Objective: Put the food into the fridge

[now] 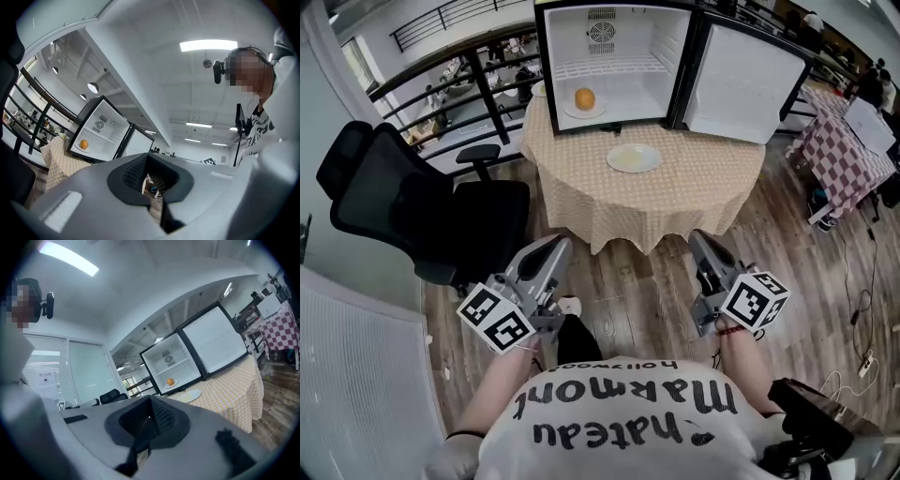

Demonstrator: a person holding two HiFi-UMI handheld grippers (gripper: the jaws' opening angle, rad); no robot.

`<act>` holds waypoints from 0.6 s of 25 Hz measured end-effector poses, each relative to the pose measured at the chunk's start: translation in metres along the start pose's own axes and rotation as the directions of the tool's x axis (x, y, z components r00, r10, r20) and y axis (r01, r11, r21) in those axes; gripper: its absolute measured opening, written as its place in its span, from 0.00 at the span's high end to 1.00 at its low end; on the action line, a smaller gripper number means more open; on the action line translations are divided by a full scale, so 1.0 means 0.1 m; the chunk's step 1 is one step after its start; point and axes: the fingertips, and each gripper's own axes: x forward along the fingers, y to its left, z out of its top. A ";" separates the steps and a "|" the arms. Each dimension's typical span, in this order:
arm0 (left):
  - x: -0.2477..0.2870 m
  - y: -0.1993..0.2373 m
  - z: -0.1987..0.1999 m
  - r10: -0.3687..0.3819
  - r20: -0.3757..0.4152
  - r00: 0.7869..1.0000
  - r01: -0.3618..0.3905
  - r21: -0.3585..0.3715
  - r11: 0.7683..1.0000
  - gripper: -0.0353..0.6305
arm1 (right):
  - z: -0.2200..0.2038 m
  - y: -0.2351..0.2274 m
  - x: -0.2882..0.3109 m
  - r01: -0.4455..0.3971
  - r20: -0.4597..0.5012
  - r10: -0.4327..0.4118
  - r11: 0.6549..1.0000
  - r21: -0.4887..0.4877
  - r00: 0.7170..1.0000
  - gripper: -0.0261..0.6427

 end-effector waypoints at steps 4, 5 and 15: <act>-0.12 -0.15 0.01 0.010 0.006 1.000 -0.011 0.019 1.000 0.95 | -0.03 0.11 -0.07 -0.026 0.002 0.026 1.000 -0.001 1.000 0.94; -0.14 -0.17 0.00 0.013 0.009 1.000 -0.013 0.022 1.000 0.95 | -0.04 0.13 -0.08 -0.030 0.003 0.030 1.000 -0.002 1.000 0.94; -0.21 -0.25 0.04 0.022 0.027 0.999 -0.023 0.031 0.999 0.95 | 0.03 0.24 -0.12 -0.056 0.013 0.056 0.998 -0.020 0.998 0.94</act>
